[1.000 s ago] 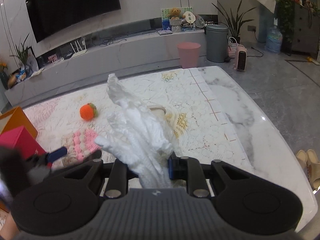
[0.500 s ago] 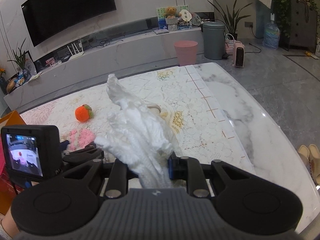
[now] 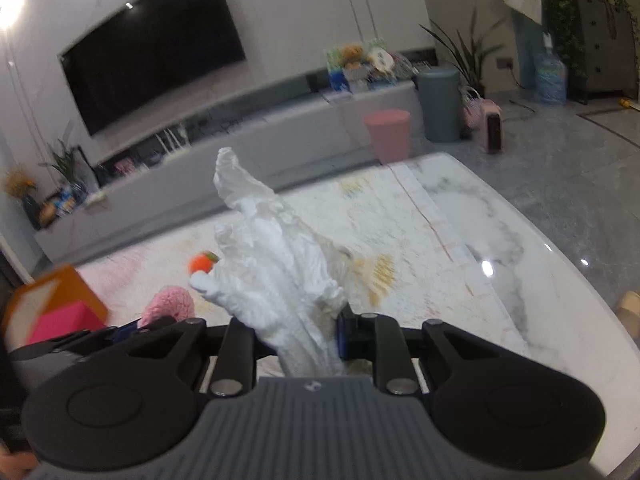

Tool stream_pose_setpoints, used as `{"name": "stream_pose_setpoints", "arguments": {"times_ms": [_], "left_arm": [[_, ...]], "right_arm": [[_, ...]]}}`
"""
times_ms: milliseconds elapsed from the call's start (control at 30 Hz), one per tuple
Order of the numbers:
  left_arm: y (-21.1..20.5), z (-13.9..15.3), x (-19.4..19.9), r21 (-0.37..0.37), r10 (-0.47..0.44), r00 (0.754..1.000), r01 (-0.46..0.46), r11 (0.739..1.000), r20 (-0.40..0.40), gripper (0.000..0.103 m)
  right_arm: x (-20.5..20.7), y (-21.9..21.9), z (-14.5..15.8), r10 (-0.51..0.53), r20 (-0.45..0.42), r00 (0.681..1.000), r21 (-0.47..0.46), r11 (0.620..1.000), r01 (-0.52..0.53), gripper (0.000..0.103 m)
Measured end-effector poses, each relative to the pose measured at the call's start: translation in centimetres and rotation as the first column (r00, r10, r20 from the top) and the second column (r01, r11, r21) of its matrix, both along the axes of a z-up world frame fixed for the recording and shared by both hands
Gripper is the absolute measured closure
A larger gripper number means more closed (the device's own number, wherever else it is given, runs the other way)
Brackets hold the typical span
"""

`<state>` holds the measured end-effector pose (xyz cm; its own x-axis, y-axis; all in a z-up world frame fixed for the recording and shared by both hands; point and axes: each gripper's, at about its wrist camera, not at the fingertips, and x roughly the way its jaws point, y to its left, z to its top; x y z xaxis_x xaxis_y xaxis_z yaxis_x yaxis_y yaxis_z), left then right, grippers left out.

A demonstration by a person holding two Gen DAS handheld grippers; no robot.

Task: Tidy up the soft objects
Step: 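Carry the crocheted piece with the left tool over the orange box while the right tool carries the white bag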

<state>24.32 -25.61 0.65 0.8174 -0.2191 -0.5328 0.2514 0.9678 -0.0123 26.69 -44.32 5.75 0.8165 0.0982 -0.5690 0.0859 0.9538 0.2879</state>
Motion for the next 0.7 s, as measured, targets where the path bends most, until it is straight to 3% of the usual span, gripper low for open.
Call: {"name": "stream_pose_setpoints", "arguments": {"times_ms": [167, 333, 467, 567, 700], "left_arm": [[6.9, 6.9, -3.6, -0.080, -0.034, 0.994, 0.043, 0.996, 0.104, 0.085], [15.9, 10.4, -5.2, -0.107, 0.029, 0.989, -0.014, 0.994, 0.142, 0.085], [21.5, 10.0, -5.9, -0.107, 0.087, 0.988, -0.073, 0.992, 0.130, 0.085], [25.4, 8.5, -6.1, -0.139, 0.075, 0.990, -0.059, 0.989, 0.116, 0.085], [30.5, 5.5, -5.6, -0.214, 0.091, 0.996, -0.084, 0.973, 0.023, 0.085]], "right_arm": [[-2.2, 4.5, 4.8, 0.099, 0.113, 0.989, -0.045, 0.995, -0.095, 0.084], [-3.9, 14.0, 8.8, 0.270, 0.192, 0.944, -0.128, 0.960, -0.248, 0.084], [-4.0, 22.8, 10.9, 0.392, 0.206, 0.896, -0.188, 0.915, -0.357, 0.084], [-3.6, 28.8, 11.6, 0.460, 0.206, 0.863, -0.203, 0.883, -0.423, 0.084], [-1.8, 34.8, 10.9, 0.504, 0.166, 0.848, -0.190, 0.860, -0.474, 0.084]]}}
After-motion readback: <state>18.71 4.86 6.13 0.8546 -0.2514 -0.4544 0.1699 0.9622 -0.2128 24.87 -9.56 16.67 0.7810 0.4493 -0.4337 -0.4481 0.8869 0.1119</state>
